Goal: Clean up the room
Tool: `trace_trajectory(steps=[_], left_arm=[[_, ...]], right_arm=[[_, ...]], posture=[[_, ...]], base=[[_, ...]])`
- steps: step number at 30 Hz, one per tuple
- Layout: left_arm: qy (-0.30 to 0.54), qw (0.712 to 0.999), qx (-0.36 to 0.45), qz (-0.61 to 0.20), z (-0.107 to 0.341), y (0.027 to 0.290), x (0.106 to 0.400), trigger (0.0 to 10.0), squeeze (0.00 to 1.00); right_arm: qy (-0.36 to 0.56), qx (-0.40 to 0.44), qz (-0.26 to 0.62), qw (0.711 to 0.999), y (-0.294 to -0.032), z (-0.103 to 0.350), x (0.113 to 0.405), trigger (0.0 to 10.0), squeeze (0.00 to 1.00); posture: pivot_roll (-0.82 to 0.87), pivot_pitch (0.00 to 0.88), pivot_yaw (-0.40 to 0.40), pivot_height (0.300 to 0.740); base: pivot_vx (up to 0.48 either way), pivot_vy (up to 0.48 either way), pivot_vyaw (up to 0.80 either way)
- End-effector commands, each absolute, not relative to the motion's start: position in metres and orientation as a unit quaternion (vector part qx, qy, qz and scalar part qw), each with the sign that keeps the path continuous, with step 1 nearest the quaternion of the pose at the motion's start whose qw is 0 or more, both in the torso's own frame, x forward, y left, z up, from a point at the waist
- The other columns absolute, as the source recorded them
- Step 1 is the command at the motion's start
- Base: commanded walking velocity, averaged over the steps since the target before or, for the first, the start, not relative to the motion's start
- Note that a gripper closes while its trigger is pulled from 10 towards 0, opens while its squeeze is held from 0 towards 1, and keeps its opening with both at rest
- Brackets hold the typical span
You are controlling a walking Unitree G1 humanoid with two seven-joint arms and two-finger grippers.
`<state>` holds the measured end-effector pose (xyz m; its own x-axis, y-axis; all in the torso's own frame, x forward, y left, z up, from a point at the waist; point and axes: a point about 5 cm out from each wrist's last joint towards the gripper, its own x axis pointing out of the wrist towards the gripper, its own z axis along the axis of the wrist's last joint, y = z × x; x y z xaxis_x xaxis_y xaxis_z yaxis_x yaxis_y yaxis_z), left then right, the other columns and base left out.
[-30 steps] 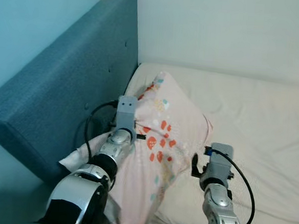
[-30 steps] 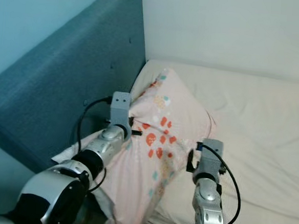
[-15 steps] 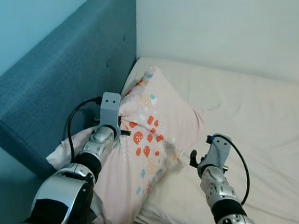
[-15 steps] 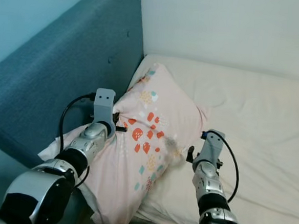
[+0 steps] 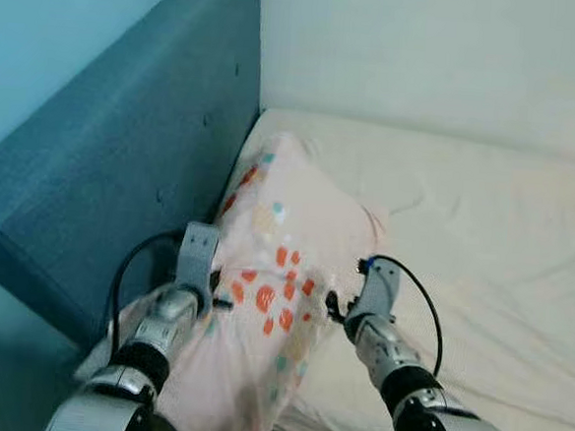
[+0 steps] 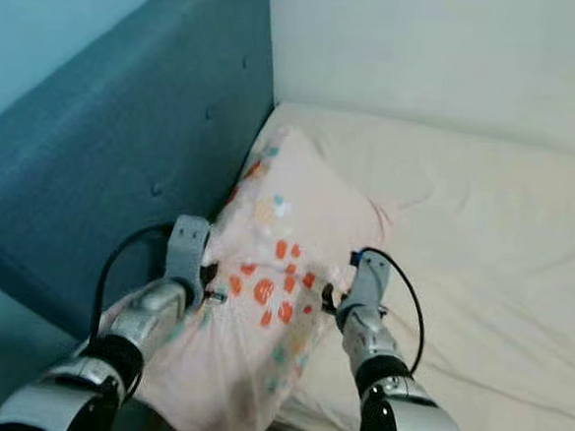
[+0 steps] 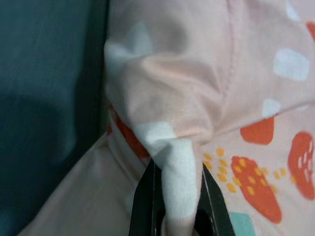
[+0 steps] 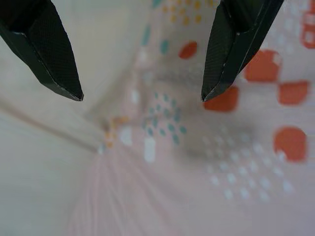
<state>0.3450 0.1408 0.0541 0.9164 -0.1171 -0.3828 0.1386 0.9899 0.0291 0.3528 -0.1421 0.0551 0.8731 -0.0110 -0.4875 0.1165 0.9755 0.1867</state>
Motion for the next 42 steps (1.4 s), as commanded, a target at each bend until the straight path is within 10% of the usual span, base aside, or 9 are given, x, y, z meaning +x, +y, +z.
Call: trace_trajectory(steps=[1, 30, 31, 32, 42], left_arm=[[0.232, 0.970, 0.037, -0.067, 0.036, 0.145, 0.333, 10.0, 0.00], [0.214, 0.970, 0.094, -0.060, 0.026, 0.102, 0.324, 10.0, 0.00], [0.208, 0.972, 0.085, -0.064, 0.029, 0.102, 0.326, 10.0, 0.23], [0.206, 0.973, 0.065, -0.081, 0.033, 0.102, 0.329, 10.0, 1.00], [0.196, 0.975, 0.051, -0.092, 0.041, 0.116, 0.337, 10.0, 1.00]], right_arm=[[0.258, 0.102, -0.025, 0.960, -0.138, 0.050, 0.350, 10.0, 0.00], [0.102, 0.040, 0.052, 0.993, -0.114, 0.083, 0.353, 10.0, 0.00], [0.102, 0.042, 0.051, 0.993, -0.114, 0.081, 0.350, 10.0, 0.00], [0.103, 0.044, 0.046, 0.993, -0.116, 0.079, 0.348, 10.0, 0.00], [0.103, 0.044, 0.033, 0.993, -0.125, 0.077, 0.343, 10.0, 0.00]], posture=[[0.07, 0.237, 0.005, 0.740], [-0.04, 0.216, 0.006, 0.740], [-0.04, 0.216, 0.006, 0.740], [-0.04, 0.215, 0.004, 0.740], [-0.04, 0.199, 0.004, 0.740]], base=[[0.000, 0.000, 0.00], [0.000, 0.000, 0.00], [0.000, 0.000, 0.00], [0.000, 0.000, 0.00], [0.000, 0.000, 0.00]])
